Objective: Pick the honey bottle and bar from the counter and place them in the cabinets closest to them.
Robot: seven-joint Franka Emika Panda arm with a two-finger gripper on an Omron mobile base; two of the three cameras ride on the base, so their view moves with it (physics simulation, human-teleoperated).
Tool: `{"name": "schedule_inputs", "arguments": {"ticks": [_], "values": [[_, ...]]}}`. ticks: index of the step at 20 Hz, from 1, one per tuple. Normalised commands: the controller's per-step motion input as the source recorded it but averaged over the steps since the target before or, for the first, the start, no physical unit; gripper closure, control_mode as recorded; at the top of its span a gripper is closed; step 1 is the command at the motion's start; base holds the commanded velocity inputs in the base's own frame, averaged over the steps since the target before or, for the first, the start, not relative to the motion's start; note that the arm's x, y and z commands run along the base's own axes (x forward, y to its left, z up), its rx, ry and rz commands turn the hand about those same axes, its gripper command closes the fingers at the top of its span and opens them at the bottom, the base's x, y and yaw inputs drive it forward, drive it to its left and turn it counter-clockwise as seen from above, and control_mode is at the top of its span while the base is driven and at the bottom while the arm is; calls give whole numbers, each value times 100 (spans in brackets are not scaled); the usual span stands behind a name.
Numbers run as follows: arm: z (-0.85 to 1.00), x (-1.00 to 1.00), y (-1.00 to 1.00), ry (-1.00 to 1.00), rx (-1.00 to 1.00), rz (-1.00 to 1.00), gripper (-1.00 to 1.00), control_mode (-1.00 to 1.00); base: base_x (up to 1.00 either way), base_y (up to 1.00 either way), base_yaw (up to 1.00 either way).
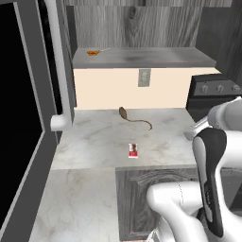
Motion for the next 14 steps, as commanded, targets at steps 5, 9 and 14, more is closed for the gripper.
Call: {"name": "schedule_inputs", "arguments": {"ticks": [5,9,14], "values": [[-41,0,22,0,6,-7,-100,-100,0,0,0],[-46,5,28,2,5,-8,-100,-100,0,0,0],[-51,10,22,3,9,-8,-100,-100,0,0,0]]}}
